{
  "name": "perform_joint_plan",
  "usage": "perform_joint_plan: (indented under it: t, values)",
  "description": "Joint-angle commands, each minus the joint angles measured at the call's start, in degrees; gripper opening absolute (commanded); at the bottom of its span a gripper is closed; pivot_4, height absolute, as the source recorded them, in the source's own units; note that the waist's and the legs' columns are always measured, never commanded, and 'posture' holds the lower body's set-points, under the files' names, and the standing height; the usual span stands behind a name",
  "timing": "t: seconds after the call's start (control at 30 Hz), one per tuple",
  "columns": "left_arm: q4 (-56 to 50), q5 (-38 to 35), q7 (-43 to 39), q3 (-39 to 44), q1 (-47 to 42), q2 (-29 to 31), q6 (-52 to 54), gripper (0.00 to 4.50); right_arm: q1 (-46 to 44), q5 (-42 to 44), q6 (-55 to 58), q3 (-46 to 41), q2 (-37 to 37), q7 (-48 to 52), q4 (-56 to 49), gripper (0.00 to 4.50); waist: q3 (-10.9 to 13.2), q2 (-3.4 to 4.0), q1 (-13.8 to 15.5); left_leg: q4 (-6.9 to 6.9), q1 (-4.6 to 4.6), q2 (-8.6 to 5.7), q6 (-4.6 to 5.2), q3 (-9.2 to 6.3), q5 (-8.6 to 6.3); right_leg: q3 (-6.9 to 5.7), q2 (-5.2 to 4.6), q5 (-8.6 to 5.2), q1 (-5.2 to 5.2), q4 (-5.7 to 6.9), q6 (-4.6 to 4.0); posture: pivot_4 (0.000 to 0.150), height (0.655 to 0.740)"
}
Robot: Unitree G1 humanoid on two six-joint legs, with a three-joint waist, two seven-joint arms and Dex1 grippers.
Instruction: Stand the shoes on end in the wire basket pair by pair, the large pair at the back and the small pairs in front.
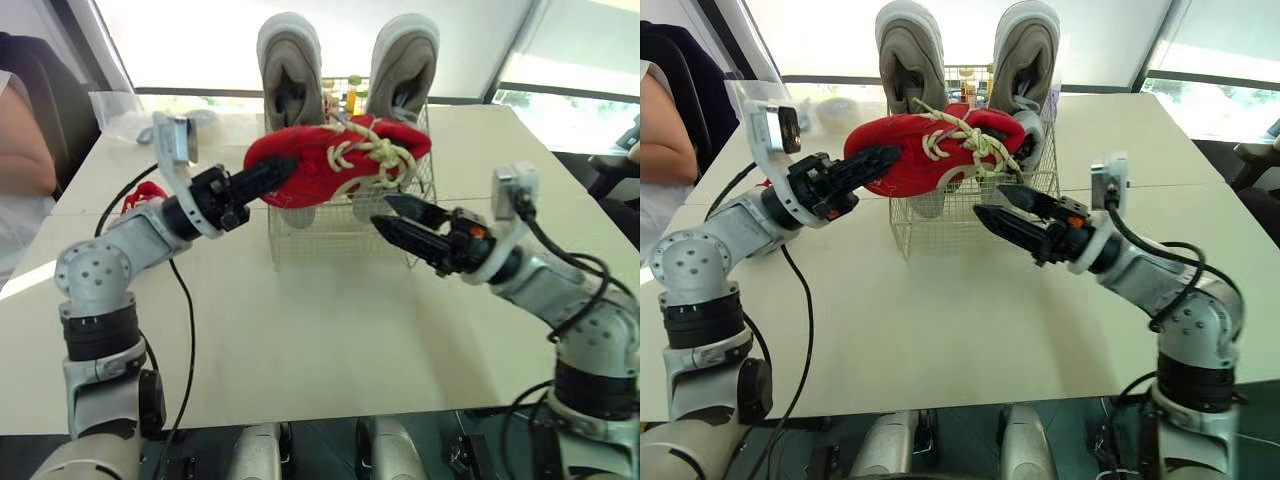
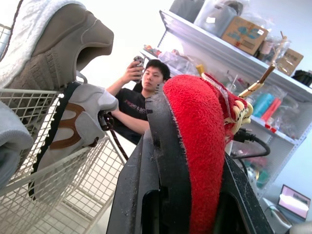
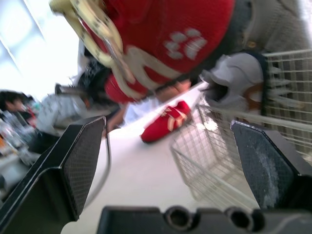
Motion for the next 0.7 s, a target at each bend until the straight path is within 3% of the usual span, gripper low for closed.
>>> perform_joint_plan:
  t: [0.03, 0.27, 0.37, 0.57, 0.63, 0.7]
  values:
    - [-2.17, -1.55, 0.48, 0.47, -0.63, -0.69, -2.12, 0.22, -4.67, 4.26, -3.14, 0.61, 4.97, -6.70, -0.26, 4.47, 0.00, 0.01, 0.06, 0.00, 0.00, 0.00, 0.00, 0.00, 0.00, 0.00, 0.00, 0.00, 0.00, 0.00, 0.00, 0.150, 0.7400]
    - [-2.27, -0.88, 1.25, -0.42, -0.38, -1.60, -4.10, 0.22, -8.63, 4.66, -5.34, 2.92, 8.87, -10.19, 1.52, 4.47, -0.02, -0.02, 0.13, 0.00, -0.05, -0.02, 0.00, 0.01, 0.00, -0.01, 0.00, 0.00, 0.01, -0.06, -0.01, 0.150, 0.7400]
    - [-2.49, -0.35, 1.59, -0.76, -0.10, -2.12, -5.15, 0.22, -9.56, 3.78, -6.10, 4.27, 9.84, -10.49, 2.19, 3.64, -0.01, -0.01, -0.01, -0.01, -0.04, -0.01, 0.00, 0.00, 0.00, -0.01, 0.01, 0.00, 0.00, -0.03, 0.00, 0.150, 0.7400]
    - [-2.24, 0.42, 3.56, -1.36, 0.30, -1.72, -5.45, 0.22, -10.05, 3.40, -6.34, 5.29, 9.22, -10.24, 2.40, 1.03, -0.01, -0.01, 0.06, -0.01, -0.05, -0.01, 0.00, 0.00, 0.00, -0.01, 0.01, 0.00, 0.00, -0.04, 0.00, 0.150, 0.7400]
    - [-2.03, -0.10, 3.99, -1.64, 0.45, -0.66, -4.03, 1.24, -10.73, 3.34, -6.00, 5.04, 8.06, -10.30, 2.70, 0.54, -0.01, -0.01, 0.04, -0.01, -0.05, -0.01, -0.01, 0.00, -0.01, -0.01, 0.01, 0.00, -0.01, -0.04, 0.00, 0.150, 0.7400]
    - [-2.41, -1.34, 3.62, -1.40, 0.76, 0.75, -2.78, 2.08, -11.80, 3.02, -5.16, 4.55, 5.49, -9.73, 3.25, 0.54, -0.01, 0.00, -0.06, -0.02, -0.06, -0.01, -0.01, 0.00, -0.01, -0.01, 0.01, 0.00, -0.03, -0.04, -0.01, 0.150, 0.7400]
